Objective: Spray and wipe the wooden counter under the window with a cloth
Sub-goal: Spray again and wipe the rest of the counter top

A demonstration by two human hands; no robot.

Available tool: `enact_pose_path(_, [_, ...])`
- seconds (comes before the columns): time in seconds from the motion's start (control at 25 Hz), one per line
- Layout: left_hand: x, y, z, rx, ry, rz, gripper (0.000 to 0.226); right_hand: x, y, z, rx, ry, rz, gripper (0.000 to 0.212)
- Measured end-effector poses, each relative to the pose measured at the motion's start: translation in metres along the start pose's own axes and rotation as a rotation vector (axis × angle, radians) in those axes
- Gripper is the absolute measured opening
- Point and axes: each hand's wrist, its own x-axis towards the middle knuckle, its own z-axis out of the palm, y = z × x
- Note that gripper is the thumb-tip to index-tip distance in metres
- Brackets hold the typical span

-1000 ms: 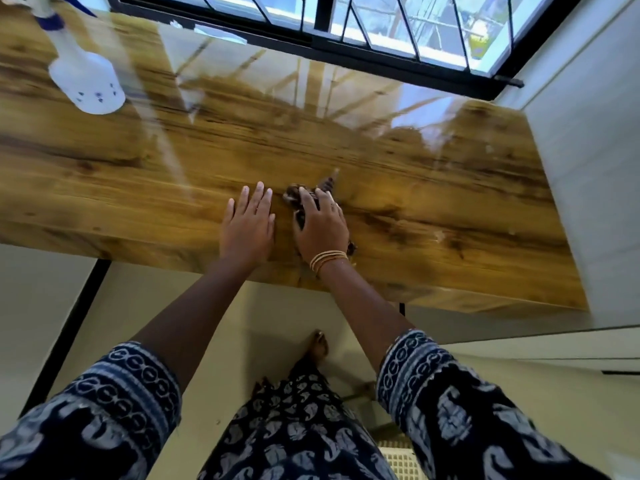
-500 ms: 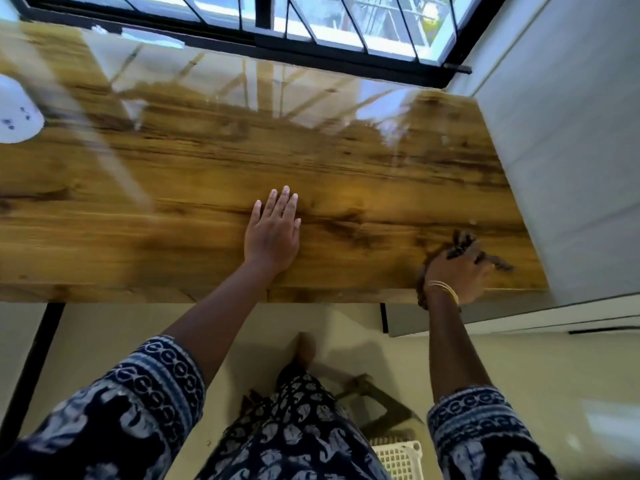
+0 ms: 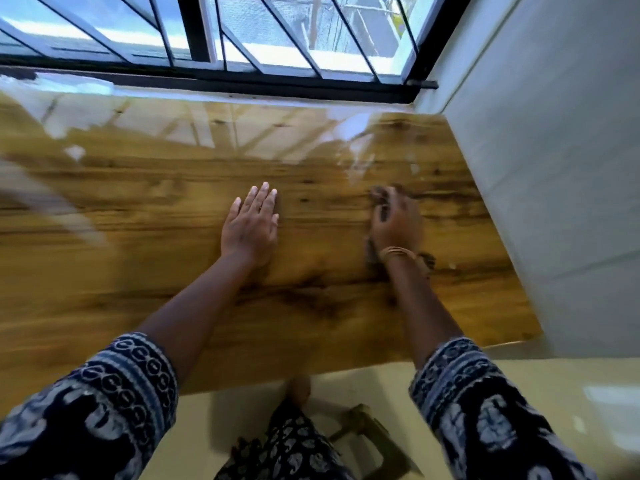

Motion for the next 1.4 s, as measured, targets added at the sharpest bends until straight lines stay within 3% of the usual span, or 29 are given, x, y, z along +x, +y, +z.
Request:
enact_pose_path(0.12, [0.040, 0.005, -0.002, -0.007, 0.003, 0.001, 0.054, 0.023, 0.082, -0.017, -0.026, 0.065, 0.382, 0.051])
enact_pose_path(0.2, [0.065, 0.010, -0.001, -0.019, 0.006, -0.008, 0.054, 0.032, 0.082, -0.014, -0.051, 0.085, 0.542, 0.051])
enact_pose_path(0.24, [0.076, 0.012, 0.000, -0.021, 0.007, -0.013, 0.055, 0.040, 0.066, -0.008, -0.061, 0.100, 0.528, 0.050])
enact_pose_path(0.28, [0.088, 0.015, 0.001, -0.019, 0.009, -0.018, 0.055, 0.048, 0.040, -0.001, -0.053, 0.103, 0.438, 0.048])
enact_pose_path(0.44, [0.132, 0.013, 0.000, -0.027, 0.033, -0.023, 0.053, 0.045, -0.099, 0.047, 0.085, -0.067, -0.207, 0.053])
enact_pose_path(0.56, [0.151, 0.007, -0.001, -0.032, 0.061, -0.029, 0.052, 0.069, -0.118, 0.059, 0.139, -0.138, -0.331, 0.052])
enact_pose_path(0.64, [0.154, 0.005, 0.000, -0.032, 0.086, -0.018, 0.052, 0.113, -0.069, 0.051, 0.076, -0.065, -0.223, 0.049])
enact_pose_path(0.8, [0.151, 0.008, 0.000, -0.019, 0.090, -0.017, 0.052, 0.153, 0.068, 0.019, -0.017, 0.048, 0.266, 0.048])
enact_pose_path(0.92, [0.152, 0.009, -0.001, -0.019, 0.088, -0.016, 0.052, 0.150, 0.072, 0.022, -0.039, 0.097, 0.469, 0.052])
enact_pose_path(1.0, [0.152, 0.009, -0.001, -0.012, 0.090, -0.014, 0.052, 0.150, 0.018, 0.037, 0.003, 0.085, 0.303, 0.050])
enact_pose_path(1.12, [0.152, 0.008, 0.000, -0.002, 0.088, -0.023, 0.053, 0.133, -0.095, 0.068, 0.110, -0.031, -0.197, 0.048])
enact_pose_path(1.2, [0.153, 0.009, 0.002, 0.004, 0.089, -0.044, 0.051, 0.127, -0.145, 0.084, 0.158, -0.155, -0.415, 0.048])
enact_pose_path(1.28, [0.155, 0.009, 0.003, 0.003, 0.098, -0.044, 0.051, 0.158, -0.153, 0.089, 0.158, -0.174, -0.429, 0.046])
enact_pose_path(1.4, [0.154, 0.007, 0.003, 0.006, 0.099, -0.037, 0.053, 0.222, -0.112, 0.087, 0.085, -0.126, -0.188, 0.042])
